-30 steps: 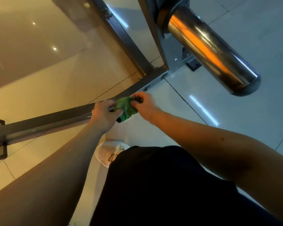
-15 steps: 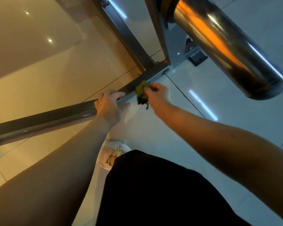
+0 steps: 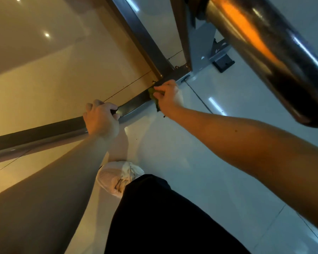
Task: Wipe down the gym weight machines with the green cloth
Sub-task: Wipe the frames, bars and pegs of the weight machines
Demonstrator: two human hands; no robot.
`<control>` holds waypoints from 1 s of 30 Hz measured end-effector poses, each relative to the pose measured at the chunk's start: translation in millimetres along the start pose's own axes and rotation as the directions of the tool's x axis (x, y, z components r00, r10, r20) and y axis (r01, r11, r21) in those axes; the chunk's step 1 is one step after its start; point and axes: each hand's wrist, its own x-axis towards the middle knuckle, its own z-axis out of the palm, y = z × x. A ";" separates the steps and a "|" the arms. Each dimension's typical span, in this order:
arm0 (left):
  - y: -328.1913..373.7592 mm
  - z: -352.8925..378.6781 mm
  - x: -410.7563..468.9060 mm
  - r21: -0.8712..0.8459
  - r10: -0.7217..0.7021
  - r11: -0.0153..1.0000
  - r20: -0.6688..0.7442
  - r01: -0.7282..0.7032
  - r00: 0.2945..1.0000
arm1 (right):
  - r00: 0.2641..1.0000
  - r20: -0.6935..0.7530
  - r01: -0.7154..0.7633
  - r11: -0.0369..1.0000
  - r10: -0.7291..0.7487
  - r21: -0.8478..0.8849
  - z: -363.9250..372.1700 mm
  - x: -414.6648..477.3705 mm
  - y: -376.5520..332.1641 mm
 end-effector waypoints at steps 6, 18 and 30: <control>-8.2 -4.9 5.0 0.032 -0.019 0.999 -0.021 0.019 1.000 | 0.855 -0.292 -0.366 0.898 0.428 0.244 -45.5 54.7 28.0; -11.2 -2.7 4.8 0.021 -0.045 0.999 -0.004 0.045 0.999 | 0.691 0.062 -0.630 0.558 0.720 0.541 -1.1 48.2 46.7; -21.3 -14.4 -2.0 0.042 -0.078 0.996 -0.047 0.080 0.996 | 0.730 -0.044 -0.476 0.553 0.682 0.684 -4.0 -18.9 15.6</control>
